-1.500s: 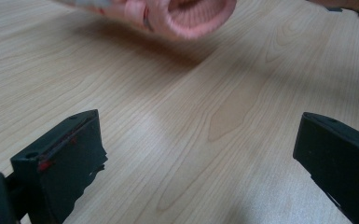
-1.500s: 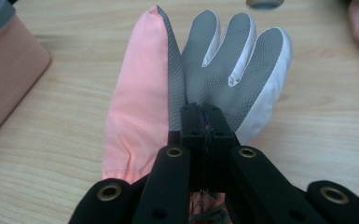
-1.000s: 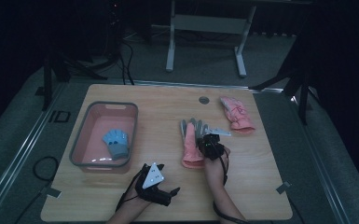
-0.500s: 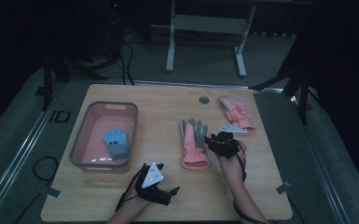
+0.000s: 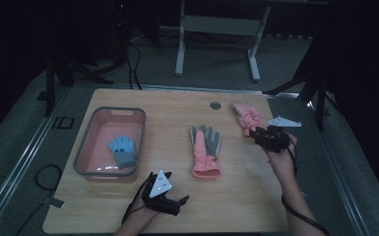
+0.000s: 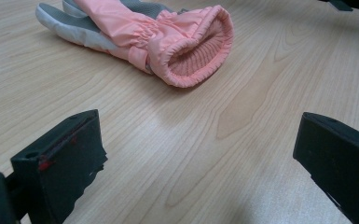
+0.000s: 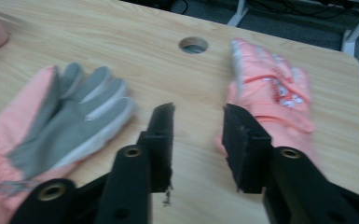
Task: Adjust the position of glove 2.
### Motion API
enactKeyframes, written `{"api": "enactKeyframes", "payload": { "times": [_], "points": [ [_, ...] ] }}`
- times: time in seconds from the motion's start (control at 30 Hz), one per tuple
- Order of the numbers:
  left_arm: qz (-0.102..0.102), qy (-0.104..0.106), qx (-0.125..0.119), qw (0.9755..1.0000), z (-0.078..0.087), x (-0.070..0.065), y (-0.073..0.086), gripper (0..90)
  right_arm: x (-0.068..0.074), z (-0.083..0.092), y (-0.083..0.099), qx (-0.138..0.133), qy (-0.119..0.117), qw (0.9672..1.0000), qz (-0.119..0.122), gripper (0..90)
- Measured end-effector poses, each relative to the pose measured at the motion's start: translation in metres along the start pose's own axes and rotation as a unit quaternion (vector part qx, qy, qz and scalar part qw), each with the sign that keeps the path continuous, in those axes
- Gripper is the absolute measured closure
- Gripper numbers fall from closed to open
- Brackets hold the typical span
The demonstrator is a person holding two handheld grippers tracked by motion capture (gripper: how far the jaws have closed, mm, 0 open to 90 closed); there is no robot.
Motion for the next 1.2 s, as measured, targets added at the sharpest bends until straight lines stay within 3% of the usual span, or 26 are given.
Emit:
{"api": "enactKeyframes", "payload": {
  "times": [0.1,0.23,0.33,0.67,0.77,0.83,0.97,1.2],
  "points": [
    [0.002,0.0,0.0,1.0,0.0,0.001,0.0,1.8,-0.021,0.001,-0.002,-0.004,-0.006,1.0,0.002,57.7],
    [0.002,-0.004,-0.003,1.0,0.001,0.001,0.0,1.8,-0.05,0.0,-0.002,0.004,0.009,0.9999,-0.007,58.8],
    [0.001,-0.007,-0.003,1.0,0.002,0.0,0.0,1.8,-0.063,-0.005,-0.003,0.007,0.004,0.9999,-0.015,57.9],
    [0.018,-0.02,-0.001,0.9996,0.004,0.002,0.002,1.8,-0.091,-0.033,-0.01,0.021,-0.002,0.9988,-0.043,56.2],
    [0.021,-0.017,0.001,0.9996,0.004,0.003,0.002,1.8,-0.099,-0.04,-0.009,0.033,0.012,0.9986,-0.04,56.2],
    [0.022,-0.02,0.003,0.9996,0.003,0.003,0.002,1.8,-0.109,-0.049,-0.011,0.036,0.01,0.9979,-0.053,56.0],
    [0.029,-0.019,0.004,0.9994,0.004,0.003,0.002,1.8,-0.113,-0.063,-0.014,0.035,-0.012,0.9966,-0.073,53.9],
    [0.029,-0.021,0.005,0.9993,0.006,0.002,0.003,1.8,-0.125,-0.087,0.004,0.085,0.01,0.9937,-0.072,50.8]
  ]
}}
Point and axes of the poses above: each handheld gripper's, and its own axes: z roughly backward along the jaws, y roughly out of its underside, x roughly to its left, the point moved 9 cm from there along -z, roughly forward along the jaws, and after that the axes turned 14 degrees about -y, right-handed, at the moved point
